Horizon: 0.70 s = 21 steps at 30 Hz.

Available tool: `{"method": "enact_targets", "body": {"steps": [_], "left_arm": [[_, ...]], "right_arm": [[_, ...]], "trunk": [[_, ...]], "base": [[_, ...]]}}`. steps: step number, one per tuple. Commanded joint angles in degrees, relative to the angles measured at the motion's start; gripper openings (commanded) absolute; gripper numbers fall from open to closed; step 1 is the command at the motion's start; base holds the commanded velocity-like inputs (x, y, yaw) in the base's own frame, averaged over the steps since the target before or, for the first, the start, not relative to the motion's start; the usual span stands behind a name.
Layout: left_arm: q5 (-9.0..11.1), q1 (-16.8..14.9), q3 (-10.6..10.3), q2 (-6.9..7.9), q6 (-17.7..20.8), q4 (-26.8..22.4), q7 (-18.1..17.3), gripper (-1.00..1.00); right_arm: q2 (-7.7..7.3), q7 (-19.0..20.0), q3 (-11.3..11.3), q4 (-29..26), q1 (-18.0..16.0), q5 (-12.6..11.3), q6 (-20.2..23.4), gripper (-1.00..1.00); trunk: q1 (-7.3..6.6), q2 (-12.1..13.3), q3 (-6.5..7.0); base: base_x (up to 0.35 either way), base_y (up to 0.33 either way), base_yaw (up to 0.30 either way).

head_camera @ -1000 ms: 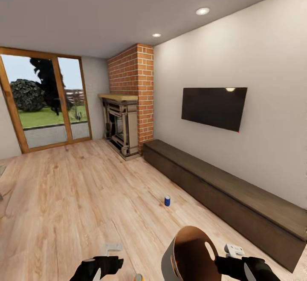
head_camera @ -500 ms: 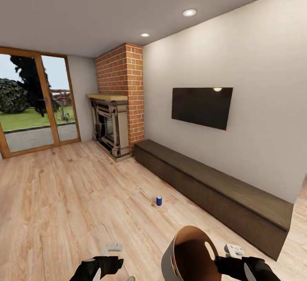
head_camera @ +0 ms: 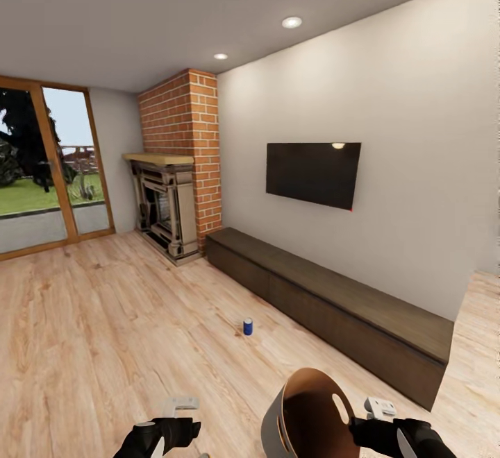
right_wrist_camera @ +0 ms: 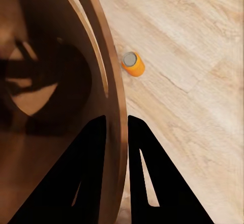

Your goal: Put the three can of soda from the living room inside the tash can in the kitchen.

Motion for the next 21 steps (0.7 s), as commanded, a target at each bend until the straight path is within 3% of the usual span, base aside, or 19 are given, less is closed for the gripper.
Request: {"method": "enact_targets", "body": {"steps": [1,12,21], "left_arm": [[0.0,0.0,0.0,0.00,0.0,0.0,0.0,1.00],[-0.1,0.0,-0.1,0.00,0.0,0.0,-0.1,1.00],[0.0,0.0,-0.1,0.00,0.0,0.0,0.0,1.00]], "right_arm": [[-0.01,0.8,-0.1,-0.1,0.0,-1.1,0.2,-1.00],[-0.08,1.9,-0.1,-0.1,0.0,-1.1,0.2,-1.00],[-0.16,2.0,-0.1,-0.1,0.0,-1.1,0.2,-1.00]], "trunk": [[0.00,0.0,0.01],[0.00,0.0,0.01],[0.00,0.0,0.01]], "base": [[0.000,0.058,-0.055],[0.000,0.147,-0.034],[0.000,0.072,-0.235]]}}
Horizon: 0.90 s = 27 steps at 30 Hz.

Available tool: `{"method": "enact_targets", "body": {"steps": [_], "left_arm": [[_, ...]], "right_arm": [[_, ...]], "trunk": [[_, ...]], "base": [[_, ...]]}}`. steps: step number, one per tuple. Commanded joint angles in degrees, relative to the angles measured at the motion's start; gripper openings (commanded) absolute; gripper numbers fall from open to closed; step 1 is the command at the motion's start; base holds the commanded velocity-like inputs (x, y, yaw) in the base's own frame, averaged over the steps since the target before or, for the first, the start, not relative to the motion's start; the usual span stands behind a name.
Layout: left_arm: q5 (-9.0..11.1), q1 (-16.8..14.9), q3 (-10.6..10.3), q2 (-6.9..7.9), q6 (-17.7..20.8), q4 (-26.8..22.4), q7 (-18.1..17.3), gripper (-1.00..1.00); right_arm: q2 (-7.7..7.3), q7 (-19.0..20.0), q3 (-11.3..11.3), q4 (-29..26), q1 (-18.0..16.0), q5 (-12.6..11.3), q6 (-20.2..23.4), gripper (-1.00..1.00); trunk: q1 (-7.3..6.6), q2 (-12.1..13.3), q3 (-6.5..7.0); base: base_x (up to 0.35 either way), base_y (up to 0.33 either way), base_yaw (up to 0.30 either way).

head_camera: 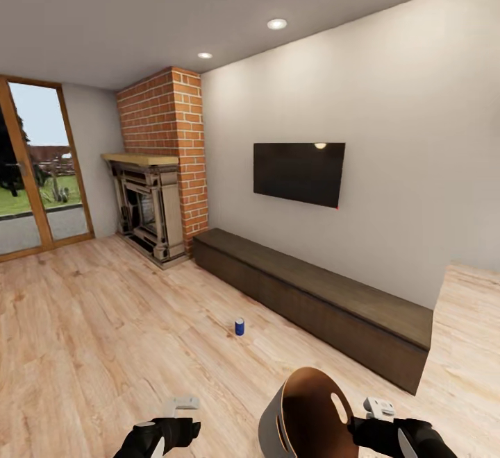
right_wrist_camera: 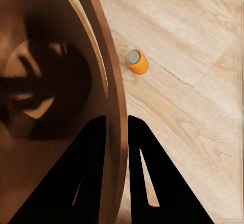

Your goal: Put the three can of soda from the living room inside the tash can in the kitchen.

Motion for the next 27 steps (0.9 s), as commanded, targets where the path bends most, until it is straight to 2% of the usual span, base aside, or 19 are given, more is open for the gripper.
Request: {"method": "enact_targets", "body": {"steps": [1,17,27], "left_arm": [[0.0,0.0,0.0,0.00,0.0,0.0,0.0,1.00],[0.0,0.0,0.0,0.00,0.0,0.0,0.0,1.00],[0.1,0.0,0.0,0.00,0.0,0.0,-0.1,1.00]], "right_arm": [[0.00,0.3,-0.1,-0.1,0.0,-1.0,0.2,-1.00],[-0.14,0.4,-0.2,-0.1,0.0,-1.0,0.2,-1.00],[-0.10,0.3,-0.2,-0.1,0.0,-1.0,0.2,-1.00]], "trunk": [[0.00,0.0,0.01],[0.00,0.0,0.01],[0.00,0.0,0.01]], "base": [[0.000,0.014,-0.271],[0.000,0.114,-0.246],[0.000,0.019,-0.094]]}}
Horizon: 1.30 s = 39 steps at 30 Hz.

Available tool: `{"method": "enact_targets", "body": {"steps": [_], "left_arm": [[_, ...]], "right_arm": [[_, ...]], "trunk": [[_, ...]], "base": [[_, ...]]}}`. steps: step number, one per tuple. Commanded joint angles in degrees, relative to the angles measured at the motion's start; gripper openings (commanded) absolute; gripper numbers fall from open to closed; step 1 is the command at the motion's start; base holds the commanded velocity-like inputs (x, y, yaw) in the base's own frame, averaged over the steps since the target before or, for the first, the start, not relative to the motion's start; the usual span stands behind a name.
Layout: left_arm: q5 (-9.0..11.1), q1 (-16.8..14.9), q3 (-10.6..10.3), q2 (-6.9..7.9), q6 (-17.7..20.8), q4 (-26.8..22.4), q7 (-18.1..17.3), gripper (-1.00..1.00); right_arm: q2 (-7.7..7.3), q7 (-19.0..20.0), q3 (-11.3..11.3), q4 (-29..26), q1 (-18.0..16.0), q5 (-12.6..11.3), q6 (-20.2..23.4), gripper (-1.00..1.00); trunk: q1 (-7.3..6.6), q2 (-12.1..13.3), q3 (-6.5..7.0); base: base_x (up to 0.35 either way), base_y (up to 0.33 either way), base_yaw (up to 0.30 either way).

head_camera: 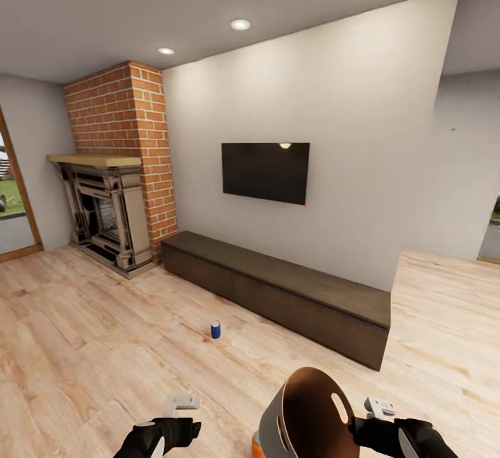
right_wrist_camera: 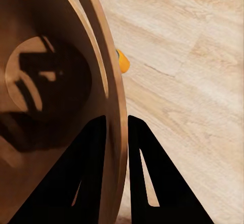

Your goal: Put the three can of soda from the living room inside the tash can in the kitchen.

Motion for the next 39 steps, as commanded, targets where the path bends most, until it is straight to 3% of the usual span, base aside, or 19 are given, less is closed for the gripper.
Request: {"method": "enact_targets", "body": {"steps": [1,11,27,39], "left_arm": [[0.0,0.0,0.0,0.00,0.0,0.0,0.0,1.00],[0.0,0.0,0.0,0.00,-0.1,0.0,0.0,1.00],[-0.1,0.0,0.0,0.00,-0.9,0.0,0.0,1.00],[-0.1,0.0,0.0,-0.01,-1.2,0.0,0.1,1.00]], "right_arm": [[0.01,0.3,-0.1,-0.1,0.0,-1.1,0.3,-1.00],[0.05,0.3,-0.1,-0.1,0.0,-1.1,0.3,-1.00],[0.07,0.4,-0.1,-0.1,0.0,-1.1,0.3,-1.00],[-0.06,2.0,-0.1,-0.1,0.0,-1.0,0.3,-1.00]], "trunk": [[0.00,0.0,0.01],[0.00,0.0,0.01],[0.00,0.0,0.00],[0.00,0.0,-0.25]], "base": [[0.000,0.004,-0.022],[0.000,0.046,-0.005],[0.069,0.256,-0.004],[0.159,0.272,-0.205]]}}
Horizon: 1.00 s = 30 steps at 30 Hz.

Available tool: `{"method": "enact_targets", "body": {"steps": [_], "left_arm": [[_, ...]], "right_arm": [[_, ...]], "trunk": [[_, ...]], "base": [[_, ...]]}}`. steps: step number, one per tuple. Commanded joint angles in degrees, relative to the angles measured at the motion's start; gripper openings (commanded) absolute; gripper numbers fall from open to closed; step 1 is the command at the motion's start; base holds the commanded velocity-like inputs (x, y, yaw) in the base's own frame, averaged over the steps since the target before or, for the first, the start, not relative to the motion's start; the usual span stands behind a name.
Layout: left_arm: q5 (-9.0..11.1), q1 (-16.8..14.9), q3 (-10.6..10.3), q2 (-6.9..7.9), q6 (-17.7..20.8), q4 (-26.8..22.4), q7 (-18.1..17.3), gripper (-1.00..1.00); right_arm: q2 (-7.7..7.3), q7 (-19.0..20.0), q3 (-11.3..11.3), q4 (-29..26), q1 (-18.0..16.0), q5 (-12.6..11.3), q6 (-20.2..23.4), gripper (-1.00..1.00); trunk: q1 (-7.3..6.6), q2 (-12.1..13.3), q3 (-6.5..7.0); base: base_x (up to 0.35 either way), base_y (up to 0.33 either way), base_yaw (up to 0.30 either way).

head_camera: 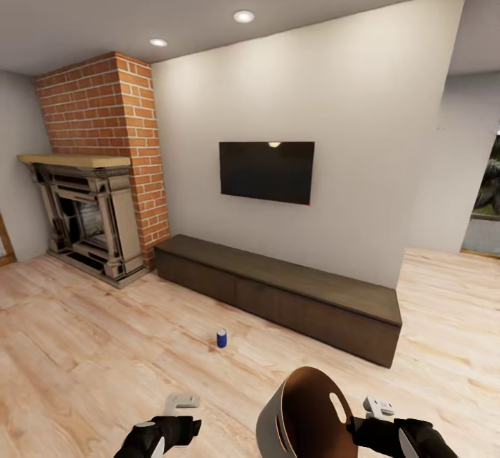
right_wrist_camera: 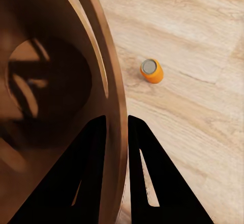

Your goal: Put the three can of soda from the living room inside the tash can in the kitchen.

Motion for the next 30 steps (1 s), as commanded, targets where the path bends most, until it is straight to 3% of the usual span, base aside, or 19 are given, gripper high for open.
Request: {"method": "enact_targets", "body": {"steps": [1,15,23,30], "left_arm": [[0.0,0.0,0.0,-0.03,0.0,0.0,0.0,1.00],[0.0,0.0,0.0,0.00,-0.1,0.0,0.0,1.00],[-0.1,0.0,0.0,-0.06,-0.1,0.0,0.0,1.00],[-0.1,0.0,0.0,-0.07,-0.1,0.0,0.0,1.00]], "right_arm": [[0.01,0.3,-0.1,-0.1,0.0,-1.1,0.3,-1.00],[0.00,0.4,-0.1,-0.1,0.0,-1.1,0.3,-1.00],[0.02,0.4,-0.1,-0.1,0.0,-1.1,0.3,-1.00],[0.04,0.4,0.0,-0.1,0.0,-1.1,0.3,-1.00]], "trunk": [[0.00,0.0,-0.02],[0.00,0.0,-0.36],[0.00,0.0,-0.43],[0.00,0.0,-0.44]], "base": [[0.197,0.262,-0.256],[0.195,0.163,-0.253],[0.049,0.004,-0.088],[0.006,-0.195,-0.012]]}}
